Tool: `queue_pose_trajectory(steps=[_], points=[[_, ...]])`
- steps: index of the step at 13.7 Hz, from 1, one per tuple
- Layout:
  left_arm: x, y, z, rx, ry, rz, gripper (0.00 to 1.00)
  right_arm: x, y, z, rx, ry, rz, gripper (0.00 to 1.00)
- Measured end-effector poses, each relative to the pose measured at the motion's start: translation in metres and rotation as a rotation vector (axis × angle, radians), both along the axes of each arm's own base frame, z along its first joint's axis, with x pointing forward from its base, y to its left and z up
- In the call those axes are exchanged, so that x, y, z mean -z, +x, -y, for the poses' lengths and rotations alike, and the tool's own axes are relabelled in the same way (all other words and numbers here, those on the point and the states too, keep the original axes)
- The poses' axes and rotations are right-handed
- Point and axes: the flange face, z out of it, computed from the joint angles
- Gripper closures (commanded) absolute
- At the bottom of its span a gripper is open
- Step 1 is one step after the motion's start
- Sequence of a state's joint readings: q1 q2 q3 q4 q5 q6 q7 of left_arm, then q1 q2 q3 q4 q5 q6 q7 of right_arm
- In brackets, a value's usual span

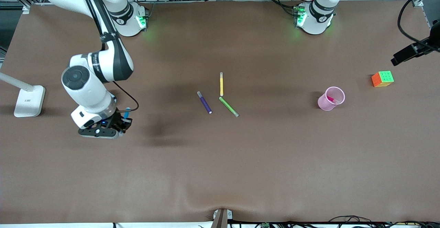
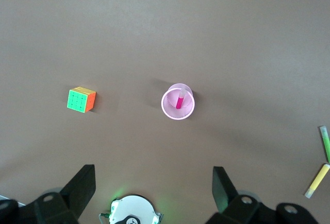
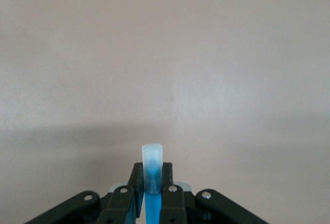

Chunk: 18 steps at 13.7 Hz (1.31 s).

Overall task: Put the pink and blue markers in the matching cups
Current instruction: 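Carry the blue marker over the light blue cup with the right gripper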

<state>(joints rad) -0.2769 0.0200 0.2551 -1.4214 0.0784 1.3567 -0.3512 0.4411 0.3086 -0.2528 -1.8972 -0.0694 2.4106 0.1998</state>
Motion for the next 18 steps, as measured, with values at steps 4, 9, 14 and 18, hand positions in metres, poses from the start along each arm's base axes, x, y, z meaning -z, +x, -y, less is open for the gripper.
queue_pose_trajectory(steps=[4,9,14,18], points=[[-0.003,-0.004,0.008,0.015,-0.002,-0.005,0.0,-0.034,-0.006,0.039,-0.304,-0.068,0.085,1.0],[-0.024,-0.023,0.016,0.039,-0.058,0.013,0.0,-0.047,-0.031,0.089,-0.625,-0.148,0.067,1.0],[-0.038,-0.038,0.009,0.087,-0.116,0.017,0.0,-0.025,-0.054,0.147,-0.89,0.097,0.081,1.0],[-0.038,-0.038,0.009,0.088,-0.125,0.017,0.0,-0.009,-0.073,0.19,-1.049,0.248,0.091,1.0]])
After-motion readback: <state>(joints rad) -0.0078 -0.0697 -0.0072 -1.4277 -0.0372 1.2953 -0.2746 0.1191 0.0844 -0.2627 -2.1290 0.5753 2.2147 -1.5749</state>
